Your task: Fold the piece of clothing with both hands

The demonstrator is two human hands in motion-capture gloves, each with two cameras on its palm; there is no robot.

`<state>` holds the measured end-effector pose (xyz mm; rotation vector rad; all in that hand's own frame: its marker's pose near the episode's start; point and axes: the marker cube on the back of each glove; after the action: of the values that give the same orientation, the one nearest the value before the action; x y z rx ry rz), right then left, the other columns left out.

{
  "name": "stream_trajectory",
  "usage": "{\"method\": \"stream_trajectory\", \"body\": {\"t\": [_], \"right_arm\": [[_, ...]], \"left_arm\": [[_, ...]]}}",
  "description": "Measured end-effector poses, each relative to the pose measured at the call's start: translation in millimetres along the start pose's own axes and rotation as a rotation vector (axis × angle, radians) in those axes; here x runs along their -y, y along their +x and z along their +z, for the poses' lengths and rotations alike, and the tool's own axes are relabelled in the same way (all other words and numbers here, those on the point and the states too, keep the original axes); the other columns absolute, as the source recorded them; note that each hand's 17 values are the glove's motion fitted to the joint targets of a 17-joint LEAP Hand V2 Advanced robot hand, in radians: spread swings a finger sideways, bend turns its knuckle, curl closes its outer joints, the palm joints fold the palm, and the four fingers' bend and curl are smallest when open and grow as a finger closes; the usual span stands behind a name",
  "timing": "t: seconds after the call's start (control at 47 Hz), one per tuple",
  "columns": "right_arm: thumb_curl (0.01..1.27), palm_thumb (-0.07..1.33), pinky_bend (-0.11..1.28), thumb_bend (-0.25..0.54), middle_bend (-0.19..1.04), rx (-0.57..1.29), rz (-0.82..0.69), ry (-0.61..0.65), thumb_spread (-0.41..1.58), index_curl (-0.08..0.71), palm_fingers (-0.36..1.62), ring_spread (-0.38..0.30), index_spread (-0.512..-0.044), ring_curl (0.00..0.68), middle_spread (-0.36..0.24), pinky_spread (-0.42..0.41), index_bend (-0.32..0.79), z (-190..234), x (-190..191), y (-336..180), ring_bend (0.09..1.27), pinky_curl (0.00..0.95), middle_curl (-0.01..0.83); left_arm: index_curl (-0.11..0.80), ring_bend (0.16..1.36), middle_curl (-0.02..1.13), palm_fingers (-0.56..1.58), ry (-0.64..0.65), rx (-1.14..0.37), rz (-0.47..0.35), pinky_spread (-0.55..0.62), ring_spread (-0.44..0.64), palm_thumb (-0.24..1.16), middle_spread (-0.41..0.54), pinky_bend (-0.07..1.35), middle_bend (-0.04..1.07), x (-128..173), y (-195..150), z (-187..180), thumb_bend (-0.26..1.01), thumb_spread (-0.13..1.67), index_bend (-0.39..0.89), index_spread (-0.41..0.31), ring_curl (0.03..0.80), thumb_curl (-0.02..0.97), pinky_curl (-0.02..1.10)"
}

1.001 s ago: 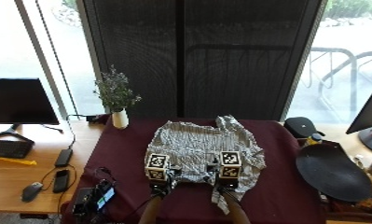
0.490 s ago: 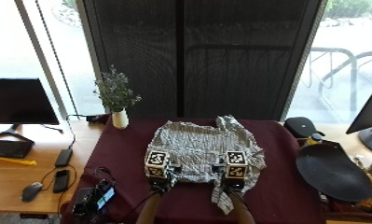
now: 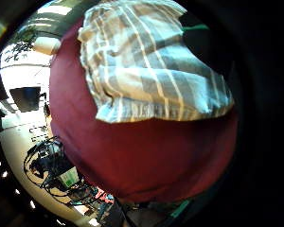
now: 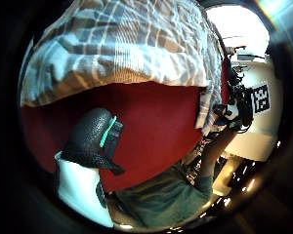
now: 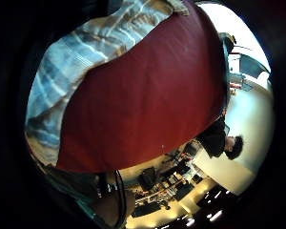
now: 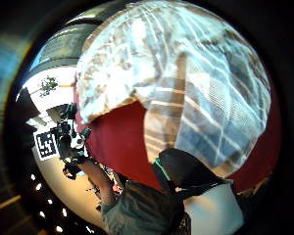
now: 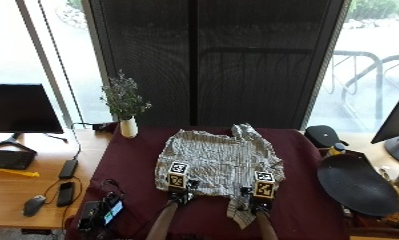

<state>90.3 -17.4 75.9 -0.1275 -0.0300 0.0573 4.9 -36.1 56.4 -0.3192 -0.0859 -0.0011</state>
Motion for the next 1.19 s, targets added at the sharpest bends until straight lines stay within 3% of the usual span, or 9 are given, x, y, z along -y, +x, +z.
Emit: {"method": "stream_trajectory", "body": {"t": [0.149,0.234,0.405,0.49,0.596,0.703,0.916,1.065,1.192], "right_arm": [[0.33,0.55,0.82,-0.012,0.16,-0.022,0.015,-0.128,1.0,0.238,0.01,0.18,-0.343,0.256,0.057,0.224,0.12,13,-3,2,0.37,0.368,0.208],[0.34,0.61,0.76,-0.001,0.2,0.023,-0.011,-0.085,1.0,0.253,0.17,0.111,-0.353,0.268,0.01,0.179,0.17,13,-1,-1,0.43,0.345,0.226],[0.37,0.77,0.6,0.052,0.2,-0.056,0.017,0.141,1.07,0.329,0.52,-0.024,-0.353,0.27,-0.112,0.099,0.34,3,4,4,0.41,0.302,0.262],[0.39,0.88,0.49,0.097,0.22,-0.078,0.002,0.176,1.09,0.386,0.78,-0.092,-0.33,0.279,-0.143,0.042,0.48,7,6,7,0.39,0.278,0.29],[0.41,0.93,0.46,0.096,0.2,-0.057,-0.025,0.138,1.1,0.416,0.9,-0.139,-0.304,0.293,-0.162,-0.023,0.46,42,30,18,0.36,0.288,0.313],[0.42,0.97,0.41,0.095,0.22,-0.054,-0.063,0.114,1.11,0.427,0.99,-0.166,-0.286,0.303,-0.164,-0.059,0.42,38,13,18,0.33,0.295,0.343],[0.41,1.02,0.36,0.091,0.22,0.035,-0.208,-0.083,1.16,0.427,1.17,-0.2,-0.271,0.341,-0.161,-0.131,0.28,12,-39,16,0.35,0.316,0.379],[0.4,1.06,0.38,0.088,0.22,0.14,-0.308,-0.147,1.18,0.429,1.25,-0.221,-0.264,0.368,-0.172,-0.182,0.21,-34,-44,23,0.4,0.336,0.399],[0.4,1.07,0.41,0.078,0.27,0.192,-0.23,-0.072,1.19,0.424,1.31,-0.237,-0.262,0.389,-0.189,-0.221,0.17,-98,11,32,0.45,0.352,0.424]], "left_arm": [[0.236,0.64,0.4,0.34,0.07,0.07,-0.003,0.25,0.13,0.41,0.011,0.53,0.23,19,-4,12,-0.01,1.07,0.14,-0.063,0.328,0.312,0.34],[0.269,0.61,0.4,0.44,0.11,0.055,0.014,0.23,0.11,0.44,-0.013,0.5,0.23,19,0,15,-0.01,1.09,0.2,-0.081,0.32,0.315,0.33],[0.338,0.57,0.41,0.77,0.679,0.159,0.097,0.1,-0.06,0.53,-0.133,0.43,0.26,61,12,-11,0.02,1.15,0.25,-0.158,0.312,0.322,0.33],[0.361,0.56,0.41,0.95,0.792,0.145,0.14,0.03,-0.15,0.59,-0.185,0.4,0.26,63,22,-21,0.03,1.17,0.27,-0.2,0.313,0.331,0.32],[0.379,0.53,0.43,1.1,0.812,0.067,0.18,-0.05,-0.24,0.65,-0.245,0.35,0.29,58,31,-24,0.04,1.18,0.23,-0.24,0.326,0.343,0.33],[0.397,0.52,0.46,1.16,0.704,0.171,0.143,-0.11,-0.29,0.67,-0.282,0.31,0.31,65,1,-3,0.03,1.17,0.21,-0.267,0.346,0.347,0.34],[0.428,0.53,0.47,1.22,0.235,0.185,0.214,-0.15,-0.34,0.71,-0.321,0.24,0.33,0,-9,9,-0.01,1.16,0.19,-0.296,0.366,0.355,0.35],[0.442,0.53,0.48,1.23,0.016,0.132,0.306,-0.17,-0.36,0.72,-0.333,0.2,0.35,-34,-14,-33,-0.01,1.16,0.19,-0.31,0.376,0.354,0.36],[0.453,0.53,0.48,1.23,0.034,0.104,0.283,-0.18,-0.36,0.72,-0.343,0.18,0.37,-1,-18,-95,-0.02,1.15,0.19,-0.314,0.382,0.353,0.36]]}}
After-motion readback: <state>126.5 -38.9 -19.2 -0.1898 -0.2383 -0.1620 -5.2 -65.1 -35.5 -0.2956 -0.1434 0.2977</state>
